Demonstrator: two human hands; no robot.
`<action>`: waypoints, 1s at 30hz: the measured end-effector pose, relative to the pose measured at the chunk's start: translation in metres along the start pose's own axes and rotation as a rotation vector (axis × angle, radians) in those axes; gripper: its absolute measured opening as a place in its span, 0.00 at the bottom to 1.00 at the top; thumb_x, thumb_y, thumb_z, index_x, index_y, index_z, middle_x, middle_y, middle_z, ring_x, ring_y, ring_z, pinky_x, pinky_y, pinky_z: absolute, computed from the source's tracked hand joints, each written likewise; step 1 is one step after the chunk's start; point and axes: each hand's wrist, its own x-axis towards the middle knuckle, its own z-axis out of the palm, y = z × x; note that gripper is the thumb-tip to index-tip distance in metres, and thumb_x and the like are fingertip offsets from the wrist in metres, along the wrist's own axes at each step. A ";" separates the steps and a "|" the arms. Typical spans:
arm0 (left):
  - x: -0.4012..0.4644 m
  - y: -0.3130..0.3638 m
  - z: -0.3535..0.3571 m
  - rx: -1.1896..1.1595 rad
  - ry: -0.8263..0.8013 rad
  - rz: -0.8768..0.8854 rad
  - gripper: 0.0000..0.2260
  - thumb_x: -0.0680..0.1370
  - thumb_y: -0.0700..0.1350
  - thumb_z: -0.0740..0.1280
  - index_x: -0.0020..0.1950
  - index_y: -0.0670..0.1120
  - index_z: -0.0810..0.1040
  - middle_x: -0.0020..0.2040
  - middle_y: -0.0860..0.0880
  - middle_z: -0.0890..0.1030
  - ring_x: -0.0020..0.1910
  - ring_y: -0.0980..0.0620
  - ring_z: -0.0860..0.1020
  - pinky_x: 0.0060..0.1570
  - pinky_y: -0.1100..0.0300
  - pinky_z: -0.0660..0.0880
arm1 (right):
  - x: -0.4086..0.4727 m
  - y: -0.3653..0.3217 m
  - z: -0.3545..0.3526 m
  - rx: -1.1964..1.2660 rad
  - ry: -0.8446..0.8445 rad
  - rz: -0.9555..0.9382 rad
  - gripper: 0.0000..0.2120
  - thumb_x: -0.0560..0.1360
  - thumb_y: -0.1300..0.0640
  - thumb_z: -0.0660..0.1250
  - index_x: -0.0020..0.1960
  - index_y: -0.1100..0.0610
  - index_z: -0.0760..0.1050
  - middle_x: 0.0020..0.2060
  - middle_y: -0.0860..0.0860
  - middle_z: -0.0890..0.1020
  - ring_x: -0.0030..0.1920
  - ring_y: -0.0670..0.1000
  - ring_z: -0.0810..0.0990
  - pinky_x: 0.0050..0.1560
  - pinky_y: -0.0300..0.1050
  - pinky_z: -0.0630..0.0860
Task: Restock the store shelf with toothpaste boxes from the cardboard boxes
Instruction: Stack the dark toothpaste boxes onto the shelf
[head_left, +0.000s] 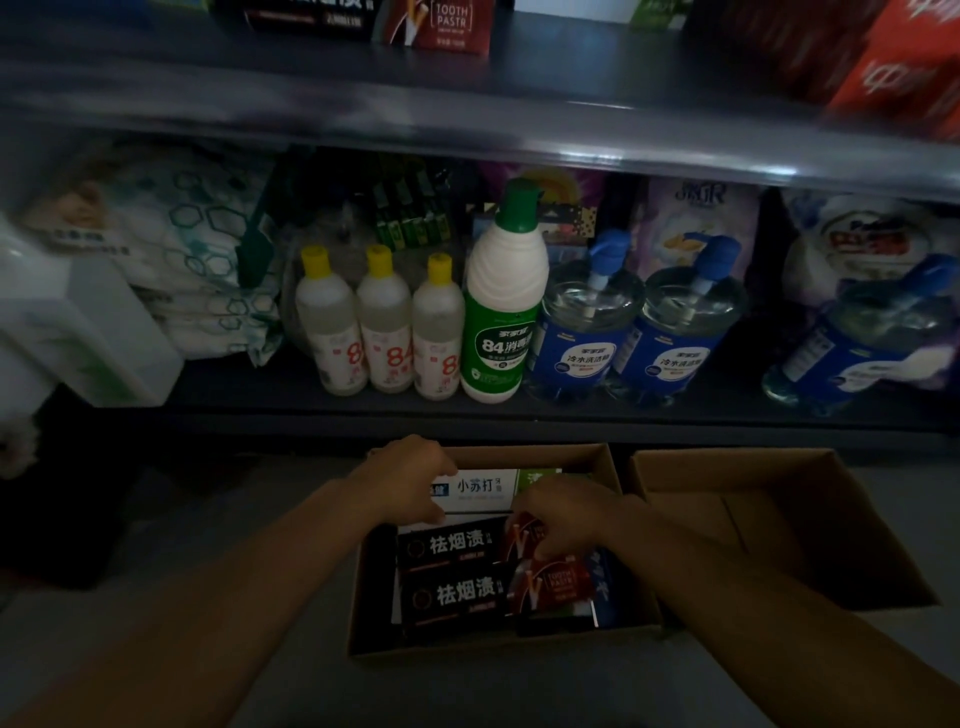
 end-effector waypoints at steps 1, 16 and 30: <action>0.000 -0.001 0.000 0.004 0.001 -0.005 0.25 0.69 0.52 0.76 0.65 0.50 0.77 0.61 0.51 0.78 0.57 0.53 0.76 0.57 0.55 0.75 | 0.000 -0.001 -0.001 -0.014 -0.005 -0.006 0.23 0.70 0.47 0.72 0.61 0.54 0.73 0.58 0.52 0.78 0.57 0.53 0.76 0.54 0.52 0.76; -0.033 0.011 -0.059 -0.013 0.056 -0.028 0.18 0.69 0.51 0.75 0.58 0.49 0.80 0.54 0.53 0.81 0.51 0.53 0.79 0.50 0.57 0.77 | -0.048 -0.013 -0.063 -0.222 0.181 0.039 0.25 0.68 0.43 0.71 0.60 0.54 0.73 0.55 0.52 0.79 0.53 0.54 0.78 0.47 0.46 0.74; -0.122 0.077 -0.260 0.069 0.381 -0.039 0.24 0.71 0.52 0.74 0.65 0.45 0.77 0.60 0.51 0.80 0.57 0.52 0.79 0.59 0.54 0.75 | -0.187 -0.065 -0.250 -0.553 0.709 0.119 0.22 0.69 0.42 0.66 0.58 0.51 0.72 0.55 0.49 0.79 0.55 0.53 0.78 0.46 0.45 0.72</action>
